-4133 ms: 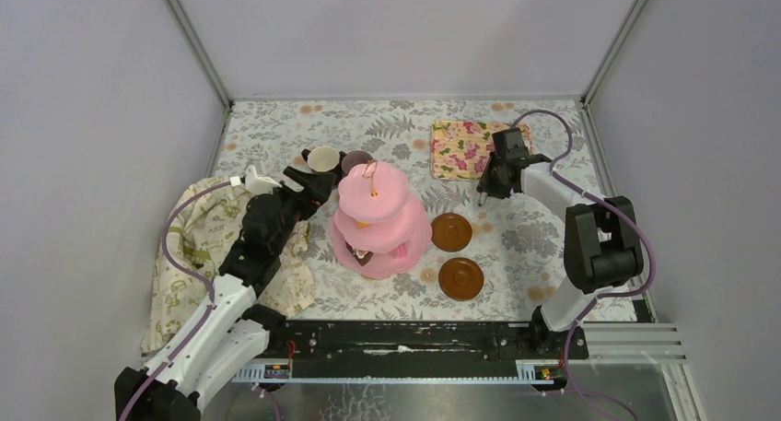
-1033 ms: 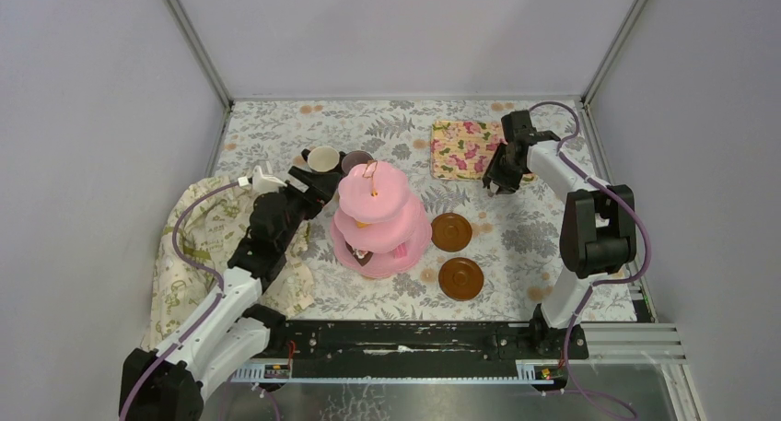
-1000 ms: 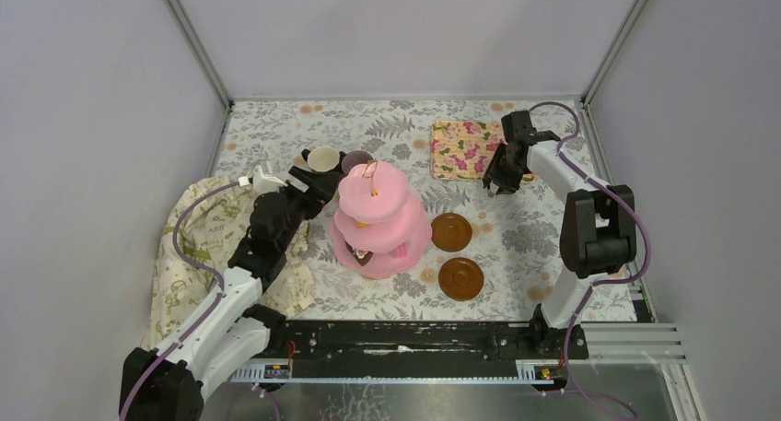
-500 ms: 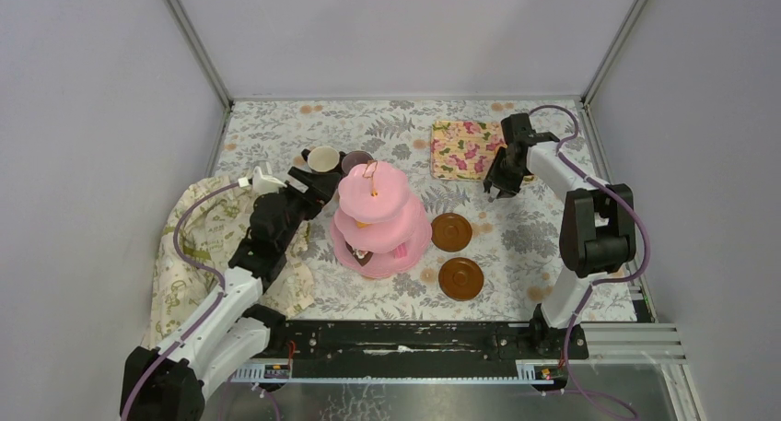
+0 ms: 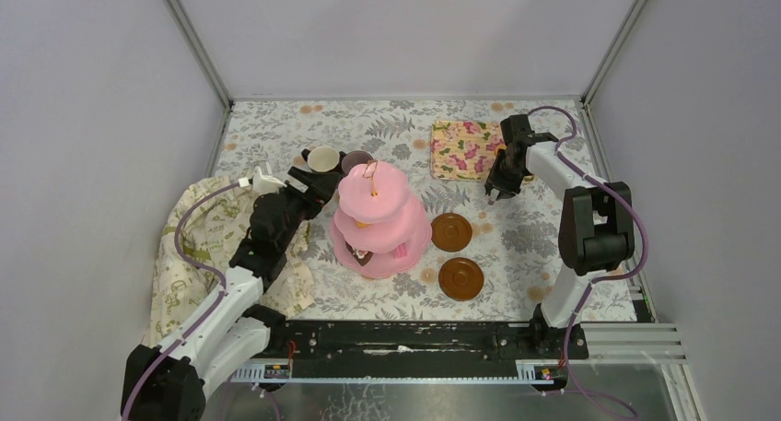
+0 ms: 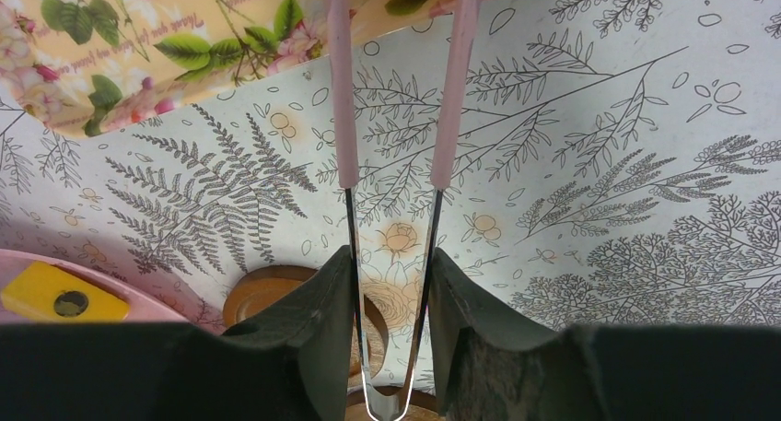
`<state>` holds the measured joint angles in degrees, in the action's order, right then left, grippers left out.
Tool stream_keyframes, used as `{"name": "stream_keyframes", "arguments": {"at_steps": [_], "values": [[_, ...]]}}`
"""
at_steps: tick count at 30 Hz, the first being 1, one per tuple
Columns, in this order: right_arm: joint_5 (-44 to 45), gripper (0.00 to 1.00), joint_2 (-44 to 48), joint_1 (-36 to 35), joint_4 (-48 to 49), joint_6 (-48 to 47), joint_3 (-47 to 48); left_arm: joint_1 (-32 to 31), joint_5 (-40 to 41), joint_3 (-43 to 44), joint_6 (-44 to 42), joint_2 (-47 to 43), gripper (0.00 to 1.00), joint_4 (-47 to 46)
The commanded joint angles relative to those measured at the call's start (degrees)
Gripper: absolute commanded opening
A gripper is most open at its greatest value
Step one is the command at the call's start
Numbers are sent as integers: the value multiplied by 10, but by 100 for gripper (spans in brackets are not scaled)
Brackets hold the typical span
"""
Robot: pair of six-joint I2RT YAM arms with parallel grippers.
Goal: Serve the afternoon tea
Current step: Pick up the desert from the tray.
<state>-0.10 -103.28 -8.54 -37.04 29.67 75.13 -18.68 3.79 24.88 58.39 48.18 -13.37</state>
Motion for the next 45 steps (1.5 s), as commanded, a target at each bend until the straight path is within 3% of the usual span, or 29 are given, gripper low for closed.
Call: {"name": "stream_keyframes", "arguments": {"at_steps": [1, 15, 34, 45], "values": [[3, 26, 21, 4, -3, -20, 12, 4, -2, -4, -1, -6, 87, -29], [18, 15, 63, 5, 12, -69, 13, 7, 15, 16, -17, 0, 87, -4], [-12, 9, 128, 2, 24, -62, -13, 9, 26, 36, -31, -1, 88, 22], [18, 6, 236, -72, -4, -90, -35, 10, 34, 53, -38, -12, 88, 47]]}}
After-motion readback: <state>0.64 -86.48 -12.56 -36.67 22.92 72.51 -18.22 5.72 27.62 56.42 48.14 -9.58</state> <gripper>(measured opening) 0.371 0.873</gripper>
